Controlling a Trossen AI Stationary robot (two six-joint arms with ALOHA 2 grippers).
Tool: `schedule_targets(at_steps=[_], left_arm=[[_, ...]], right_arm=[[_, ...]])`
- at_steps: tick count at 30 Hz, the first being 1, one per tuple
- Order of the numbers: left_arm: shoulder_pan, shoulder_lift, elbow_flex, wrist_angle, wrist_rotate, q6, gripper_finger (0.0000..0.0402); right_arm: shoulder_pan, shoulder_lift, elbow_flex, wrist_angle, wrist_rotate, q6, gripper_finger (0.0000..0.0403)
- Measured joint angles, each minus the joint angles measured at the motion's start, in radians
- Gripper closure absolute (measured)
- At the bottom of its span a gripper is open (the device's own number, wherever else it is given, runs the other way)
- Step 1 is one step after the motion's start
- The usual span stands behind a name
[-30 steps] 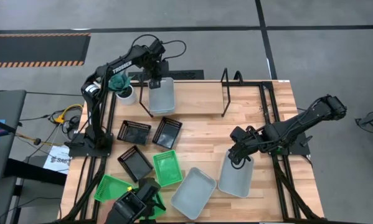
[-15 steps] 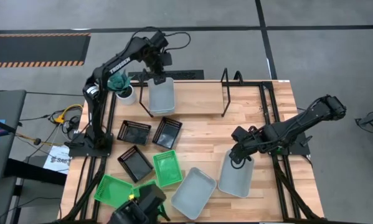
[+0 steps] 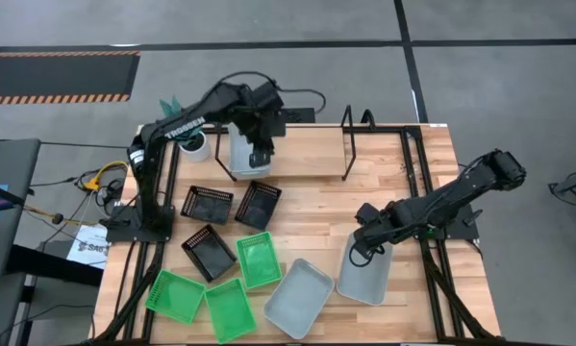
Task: Stack baskets on shelf by color
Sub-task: Stack the right gray bin on top of the gray bin on the shelf
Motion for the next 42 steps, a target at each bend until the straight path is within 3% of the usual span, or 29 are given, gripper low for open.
schedule_targets(at_steps=[4, 12, 15, 21, 23, 33, 42], left_arm=[[-0.055, -0.020, 0.000, 0.004, -0.005, -0.016, 0.0328], [-0.071, -0.078, 0.000, -0.019, -0.006, -0.062, 0.0269], [-0.071, -0.098, 0.000, -0.037, -0.009, -0.076, 0.0250], [-0.071, -0.129, 0.000, -0.072, -0.010, -0.102, 0.0237], [-0.071, -0.137, 0.000, -0.078, -0.009, -0.104, 0.0237], [-0.071, -0.145, -0.001, -0.075, -0.020, -0.109, 0.0237], [-0.120, -0.145, -0.001, -0.013, 0.040, -0.026, 0.0237]], right_arm=[[0.002, 0.038, 0.001, 0.015, -0.035, -0.055, 0.0127], [-0.030, 0.170, 0.001, -0.013, -0.048, -0.137, 0.0150], [-0.065, 0.207, 0.001, 0.002, -0.053, -0.198, 0.0199], [-0.165, 0.200, 0.001, 0.007, -0.052, -0.306, 0.0360], [-0.211, 0.175, 0.004, 0.016, -0.039, -0.340, 0.0387], [-0.443, 0.144, 0.098, 0.141, -0.012, -0.543, 0.0395], [-0.488, 0.273, 0.197, 0.271, -0.025, -0.665, 0.0384]])
